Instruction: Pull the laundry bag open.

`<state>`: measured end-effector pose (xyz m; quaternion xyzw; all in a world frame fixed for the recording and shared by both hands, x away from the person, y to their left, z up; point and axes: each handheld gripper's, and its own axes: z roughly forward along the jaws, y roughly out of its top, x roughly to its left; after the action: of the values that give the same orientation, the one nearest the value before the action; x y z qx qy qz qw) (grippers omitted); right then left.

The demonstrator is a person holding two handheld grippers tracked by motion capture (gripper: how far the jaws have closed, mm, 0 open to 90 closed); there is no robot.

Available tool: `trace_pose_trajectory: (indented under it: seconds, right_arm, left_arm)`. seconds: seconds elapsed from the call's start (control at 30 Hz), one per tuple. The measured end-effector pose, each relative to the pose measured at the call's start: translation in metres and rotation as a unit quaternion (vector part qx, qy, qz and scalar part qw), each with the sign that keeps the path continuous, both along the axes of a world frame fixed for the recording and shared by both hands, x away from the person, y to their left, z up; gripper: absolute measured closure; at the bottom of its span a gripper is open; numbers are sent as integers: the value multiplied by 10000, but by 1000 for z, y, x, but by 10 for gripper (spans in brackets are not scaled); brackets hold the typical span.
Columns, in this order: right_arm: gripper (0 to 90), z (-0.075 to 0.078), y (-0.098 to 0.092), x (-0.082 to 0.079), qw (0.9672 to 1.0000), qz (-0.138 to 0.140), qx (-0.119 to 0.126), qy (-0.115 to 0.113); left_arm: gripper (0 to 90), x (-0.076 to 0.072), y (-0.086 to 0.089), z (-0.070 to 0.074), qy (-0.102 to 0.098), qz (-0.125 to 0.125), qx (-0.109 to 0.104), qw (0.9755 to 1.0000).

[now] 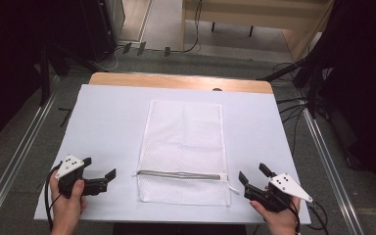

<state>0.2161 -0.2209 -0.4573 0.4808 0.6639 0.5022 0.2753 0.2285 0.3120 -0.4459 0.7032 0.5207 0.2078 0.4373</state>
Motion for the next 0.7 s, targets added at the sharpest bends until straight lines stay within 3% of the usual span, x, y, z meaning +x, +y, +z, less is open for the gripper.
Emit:
trace_pose_trajectory:
  seconds: [0.3, 0.7]
  right_arm:
    - [223, -2, -15, 4, 9999, -93, -49, 135]
    - [220, -6, -30, 8, 9991, -347, -28, 241]
  left_arm:
    - [0, -1, 10, -1, -115, 164, 172, 9997]
    - [0, -1, 19, -1, -184, 299, 49, 9994]
